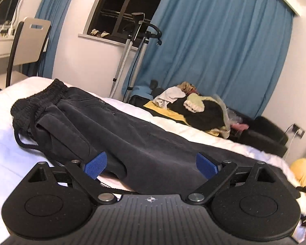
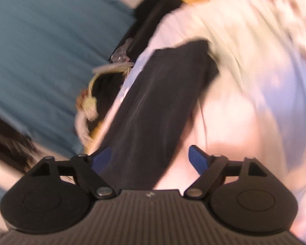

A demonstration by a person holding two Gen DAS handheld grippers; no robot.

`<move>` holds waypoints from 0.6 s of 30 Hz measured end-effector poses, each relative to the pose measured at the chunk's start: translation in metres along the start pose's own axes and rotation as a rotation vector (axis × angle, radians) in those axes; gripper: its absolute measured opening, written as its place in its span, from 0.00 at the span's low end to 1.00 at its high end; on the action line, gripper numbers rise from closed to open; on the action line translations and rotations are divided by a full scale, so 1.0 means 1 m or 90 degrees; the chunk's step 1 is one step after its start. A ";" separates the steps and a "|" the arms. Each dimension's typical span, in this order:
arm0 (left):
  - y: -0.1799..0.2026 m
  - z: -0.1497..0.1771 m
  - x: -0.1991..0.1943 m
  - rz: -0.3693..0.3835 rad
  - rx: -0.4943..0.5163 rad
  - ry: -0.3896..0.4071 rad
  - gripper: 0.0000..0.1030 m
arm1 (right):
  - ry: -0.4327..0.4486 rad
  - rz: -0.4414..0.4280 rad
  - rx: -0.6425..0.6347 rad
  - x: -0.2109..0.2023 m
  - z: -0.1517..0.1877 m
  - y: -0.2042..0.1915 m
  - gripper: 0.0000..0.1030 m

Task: Fold clothes
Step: 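Lay the folded pants flat and open both grippers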

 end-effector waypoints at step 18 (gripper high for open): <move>-0.002 0.024 0.051 -0.019 -0.020 -0.049 0.93 | 0.012 -0.040 0.016 0.103 -0.019 0.035 0.82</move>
Point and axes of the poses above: each gripper's, at about its wrist camera, not at the fingertips, and x roughly the way its jaws point, y to its right, z to its underside, the point moved 2 cm from there along x, roughly the way its jaws point, and after that the axes turned 10 degrees about -x, right-handed, at the moved point
